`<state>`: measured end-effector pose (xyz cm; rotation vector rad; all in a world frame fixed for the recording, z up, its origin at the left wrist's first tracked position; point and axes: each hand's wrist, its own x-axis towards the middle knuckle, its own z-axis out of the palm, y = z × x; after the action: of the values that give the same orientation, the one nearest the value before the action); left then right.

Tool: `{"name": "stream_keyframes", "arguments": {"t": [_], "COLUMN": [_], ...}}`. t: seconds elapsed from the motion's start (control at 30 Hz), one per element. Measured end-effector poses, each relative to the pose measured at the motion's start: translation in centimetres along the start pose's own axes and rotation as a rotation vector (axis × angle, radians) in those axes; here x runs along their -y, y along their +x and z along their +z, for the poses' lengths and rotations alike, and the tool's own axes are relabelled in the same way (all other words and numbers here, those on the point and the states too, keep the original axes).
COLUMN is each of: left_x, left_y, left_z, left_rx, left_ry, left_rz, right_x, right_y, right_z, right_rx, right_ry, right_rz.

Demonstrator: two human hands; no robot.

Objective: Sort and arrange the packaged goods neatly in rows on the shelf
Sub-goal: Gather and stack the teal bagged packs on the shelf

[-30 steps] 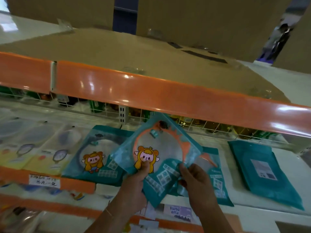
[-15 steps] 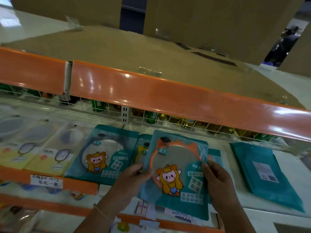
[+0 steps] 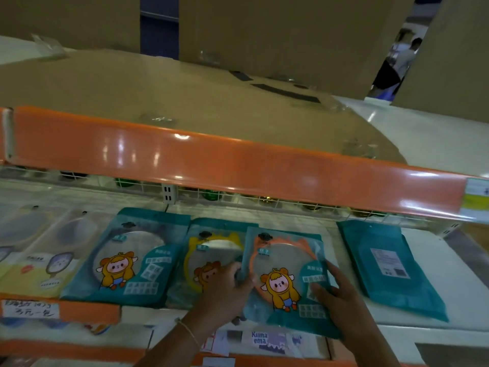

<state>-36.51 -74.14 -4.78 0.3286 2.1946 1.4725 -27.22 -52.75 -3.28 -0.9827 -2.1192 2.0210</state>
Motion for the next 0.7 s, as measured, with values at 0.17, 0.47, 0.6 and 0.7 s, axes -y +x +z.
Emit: {"name": "stream_keyframes", "arguments": {"t": [0.17,0.47,0.6,0.7], "left_x": [-0.3,0.7,3.3,5.3], "left_y": [1.7,1.7,2.2,2.5], "left_z": [2.1,4.1,4.5,4.4], "left_rx": [-0.073,-0.290,-0.333,-0.290], "left_ry": [0.237,0.577,0.669,0.727], "left_rz": [0.046,0.213,0.401,0.539], "right_x": [0.5,-1.1,-1.7,-1.8], "right_y": [2.5,6.6,6.7,6.6], "right_z": [-3.7,-5.1,-4.9,-4.6], "right_rx": [-0.035,0.019,0.004,-0.041], "right_ry": [0.058,-0.196,-0.364,-0.526], "right_rz": [0.024,0.036,-0.001,-0.069]}}
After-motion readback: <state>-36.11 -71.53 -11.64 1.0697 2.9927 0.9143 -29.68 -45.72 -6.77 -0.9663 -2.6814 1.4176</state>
